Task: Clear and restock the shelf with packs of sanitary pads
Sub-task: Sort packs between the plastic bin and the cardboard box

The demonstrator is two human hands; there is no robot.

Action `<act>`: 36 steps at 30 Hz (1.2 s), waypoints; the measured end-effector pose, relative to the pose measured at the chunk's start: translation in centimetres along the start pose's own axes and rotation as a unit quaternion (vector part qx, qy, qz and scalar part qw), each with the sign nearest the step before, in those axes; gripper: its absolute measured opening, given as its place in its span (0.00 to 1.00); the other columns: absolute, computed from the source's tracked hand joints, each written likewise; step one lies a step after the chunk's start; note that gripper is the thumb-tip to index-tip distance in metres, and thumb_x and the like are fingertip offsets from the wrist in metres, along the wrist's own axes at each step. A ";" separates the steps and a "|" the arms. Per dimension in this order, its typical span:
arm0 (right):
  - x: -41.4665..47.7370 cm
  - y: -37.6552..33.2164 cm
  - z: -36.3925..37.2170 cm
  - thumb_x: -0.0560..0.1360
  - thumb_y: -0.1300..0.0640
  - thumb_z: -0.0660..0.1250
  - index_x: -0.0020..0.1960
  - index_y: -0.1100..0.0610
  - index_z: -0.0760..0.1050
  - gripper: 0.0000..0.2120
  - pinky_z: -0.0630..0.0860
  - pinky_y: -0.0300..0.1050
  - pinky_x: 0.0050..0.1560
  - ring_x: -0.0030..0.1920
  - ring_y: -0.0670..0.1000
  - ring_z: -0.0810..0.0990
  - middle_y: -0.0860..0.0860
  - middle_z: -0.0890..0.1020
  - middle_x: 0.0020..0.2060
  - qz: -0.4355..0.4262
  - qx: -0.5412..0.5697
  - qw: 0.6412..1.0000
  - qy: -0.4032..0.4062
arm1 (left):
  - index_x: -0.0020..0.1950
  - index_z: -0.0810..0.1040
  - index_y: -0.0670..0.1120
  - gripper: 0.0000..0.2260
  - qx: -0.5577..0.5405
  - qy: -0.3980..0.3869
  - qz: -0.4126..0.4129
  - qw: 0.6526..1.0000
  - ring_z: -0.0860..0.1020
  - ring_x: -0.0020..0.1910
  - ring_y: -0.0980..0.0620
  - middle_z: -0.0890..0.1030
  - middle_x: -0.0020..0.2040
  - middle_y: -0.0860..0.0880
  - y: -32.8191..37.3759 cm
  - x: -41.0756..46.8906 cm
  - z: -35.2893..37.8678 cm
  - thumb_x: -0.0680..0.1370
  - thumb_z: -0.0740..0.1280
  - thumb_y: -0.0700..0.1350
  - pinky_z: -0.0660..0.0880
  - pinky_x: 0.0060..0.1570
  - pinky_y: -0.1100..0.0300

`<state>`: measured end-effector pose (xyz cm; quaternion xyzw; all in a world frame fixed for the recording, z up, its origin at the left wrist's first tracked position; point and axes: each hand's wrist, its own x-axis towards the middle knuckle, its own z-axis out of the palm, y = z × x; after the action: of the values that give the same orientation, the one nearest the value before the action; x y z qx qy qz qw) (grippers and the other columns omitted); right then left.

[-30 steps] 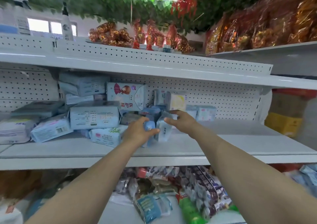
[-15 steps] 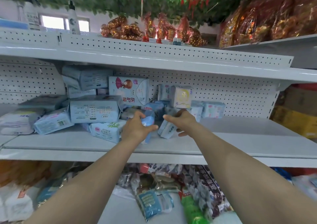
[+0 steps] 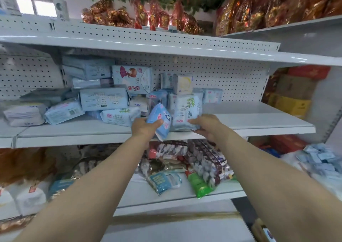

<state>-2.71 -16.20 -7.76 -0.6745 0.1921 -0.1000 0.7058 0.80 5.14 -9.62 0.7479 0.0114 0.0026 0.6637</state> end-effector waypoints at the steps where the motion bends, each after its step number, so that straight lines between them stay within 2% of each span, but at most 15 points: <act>1: -1.3 0.5 -0.3 0.72 0.69 0.75 0.61 0.63 0.77 0.19 0.83 0.44 0.47 0.49 0.52 0.84 0.55 0.84 0.51 -0.010 0.006 1.000 -0.004 | 0.58 0.78 0.40 0.19 -0.034 -0.011 -0.020 0.999 0.82 0.48 0.43 0.82 0.57 0.41 -0.7 -0.9 0.0 0.73 0.77 0.48 0.81 0.50 0.50; 4: -5.1 2.6 -1.4 0.74 0.71 0.71 0.60 0.65 0.79 0.16 0.82 0.43 0.49 0.46 0.52 0.84 0.57 0.85 0.50 -0.027 0.005 1.000 -0.002 | 0.61 0.76 0.40 0.17 -0.150 -0.043 -0.071 0.985 0.81 0.45 0.46 0.81 0.56 0.42 -2.9 -3.7 -0.2 0.76 0.75 0.45 0.76 0.38 0.57; 7: -7.9 5.2 -2.6 0.73 0.70 0.71 0.58 0.65 0.80 0.13 0.79 0.55 0.62 0.53 0.60 0.84 0.60 0.85 0.52 -0.026 0.002 1.000 0.014 | 0.64 0.73 0.40 0.19 -0.243 -0.065 -0.105 0.962 0.81 0.51 0.43 0.80 0.61 0.41 -5.6 -6.2 -0.3 0.76 0.74 0.42 0.78 0.43 0.54; 9: -9.8 7.2 -3.5 0.75 0.70 0.70 0.54 0.62 0.81 0.09 0.81 0.53 0.57 0.56 0.62 0.83 0.61 0.85 0.54 -0.012 0.021 1.000 0.005 | 0.66 0.72 0.39 0.20 -0.276 -0.079 -0.122 0.950 0.82 0.47 0.47 0.80 0.61 0.41 -7.5 -7.8 -0.2 0.77 0.73 0.40 0.78 0.42 0.53; 11: -11.4 9.3 -4.6 0.76 0.70 0.69 0.51 0.61 0.80 0.07 0.79 0.45 0.47 0.52 0.61 0.83 0.60 0.85 0.50 0.003 0.029 1.000 0.007 | 0.68 0.71 0.40 0.21 -0.271 -0.083 -0.141 0.948 0.81 0.46 0.49 0.80 0.61 0.42 -9.4 -9.3 0.0 0.77 0.73 0.41 0.78 0.41 0.55; 13: -12.5 11.4 -5.7 0.76 0.68 0.70 0.52 0.64 0.80 0.05 0.76 0.47 0.50 0.51 0.60 0.80 0.62 0.84 0.51 0.027 0.022 0.999 0.028 | 0.67 0.72 0.41 0.21 -0.254 -0.087 -0.162 0.950 0.81 0.49 0.47 0.81 0.60 0.42 -11.4 -10.4 0.5 0.77 0.74 0.44 0.78 0.44 0.56; 15: -13.5 13.2 -6.9 0.77 0.68 0.69 0.54 0.67 0.78 0.07 0.80 0.45 0.48 0.51 0.59 0.81 0.64 0.83 0.54 0.051 0.033 0.997 0.039 | 0.64 0.75 0.42 0.19 -0.233 -0.088 -0.180 0.952 0.81 0.47 0.48 0.82 0.58 0.43 -13.5 -11.1 0.9 0.76 0.74 0.46 0.78 0.44 0.57; 19: -14.5 16.3 -8.9 0.78 0.70 0.67 0.53 0.67 0.77 0.04 0.81 0.37 0.37 0.44 0.52 0.82 0.58 0.83 0.46 0.085 0.055 0.994 0.049 | 0.62 0.77 0.45 0.17 -0.210 -0.092 -0.229 0.946 0.76 0.39 0.52 0.82 0.51 0.46 -16.9 -12.6 1.6 0.76 0.74 0.48 0.73 0.37 0.60; 24: -12.7 21.0 -11.3 0.75 0.68 0.71 0.59 0.72 0.77 0.13 0.82 0.48 0.53 0.52 0.58 0.83 0.63 0.84 0.54 0.129 0.072 0.988 0.050 | 0.58 0.78 0.45 0.14 -0.196 -0.082 -0.282 0.936 0.74 0.36 0.53 0.81 0.47 0.47 -20.6 -13.0 3.4 0.77 0.73 0.49 0.73 0.36 0.61; 27: -11.4 23.3 -12.9 0.76 0.68 0.70 0.55 0.68 0.78 0.08 0.82 0.40 0.43 0.48 0.54 0.83 0.61 0.84 0.52 0.156 0.071 0.985 0.029 | 0.51 0.78 0.43 0.09 -0.203 -0.065 -0.309 0.927 0.78 0.40 0.52 0.82 0.46 0.48 -23.2 -13.1 5.3 0.77 0.73 0.47 0.77 0.37 0.61; 28: -10.8 24.1 -13.5 0.77 0.68 0.69 0.53 0.67 0.78 0.06 0.82 0.39 0.40 0.46 0.53 0.83 0.59 0.84 0.50 0.168 0.069 0.983 0.024 | 0.53 0.78 0.43 0.10 -0.216 -0.063 -0.319 0.921 0.80 0.43 0.52 0.82 0.48 0.47 -24.2 -13.1 6.2 0.77 0.72 0.47 0.78 0.38 0.62; 30: -9.4 26.0 -15.1 0.77 0.68 0.69 0.50 0.65 0.79 0.03 0.82 0.38 0.39 0.45 0.52 0.83 0.58 0.84 0.47 0.189 0.065 0.980 0.010 | 0.57 0.77 0.44 0.13 -0.214 -0.053 -0.347 0.912 0.80 0.49 0.52 0.81 0.53 0.47 -25.9 -13.2 7.9 0.77 0.72 0.49 0.77 0.48 0.61; 31: -8.6 27.1 -16.0 0.77 0.68 0.69 0.51 0.66 0.79 0.04 0.82 0.38 0.40 0.45 0.52 0.83 0.59 0.84 0.48 0.202 0.062 0.977 0.004 | 0.56 0.77 0.44 0.13 -0.208 -0.037 -0.361 0.908 0.79 0.49 0.52 0.81 0.51 0.48 -26.7 -13.4 8.8 0.77 0.73 0.49 0.76 0.51 0.60; 34: -6.0 30.4 -18.9 0.76 0.67 0.70 0.59 0.68 0.79 0.12 0.82 0.38 0.42 0.46 0.51 0.84 0.60 0.84 0.53 0.246 0.063 0.967 -0.024 | 0.48 0.76 0.43 0.12 -0.206 0.018 -0.394 0.896 0.78 0.41 0.52 0.80 0.46 0.46 -29.3 -13.8 11.9 0.74 0.76 0.47 0.76 0.42 0.60; 36: -4.7 32.4 -20.8 0.76 0.67 0.71 0.59 0.68 0.78 0.13 0.82 0.38 0.41 0.47 0.52 0.83 0.60 0.84 0.52 0.280 0.062 0.957 -0.040 | 0.47 0.76 0.41 0.14 -0.201 0.048 -0.407 0.890 0.77 0.40 0.51 0.80 0.44 0.45 -30.8 -14.4 14.2 0.74 0.76 0.48 0.76 0.39 0.60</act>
<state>-19.23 -31.06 -39.58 -0.5521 0.3386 0.1165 0.7529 -13.73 -5.57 -41.70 0.5274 0.3462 -0.2299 0.7410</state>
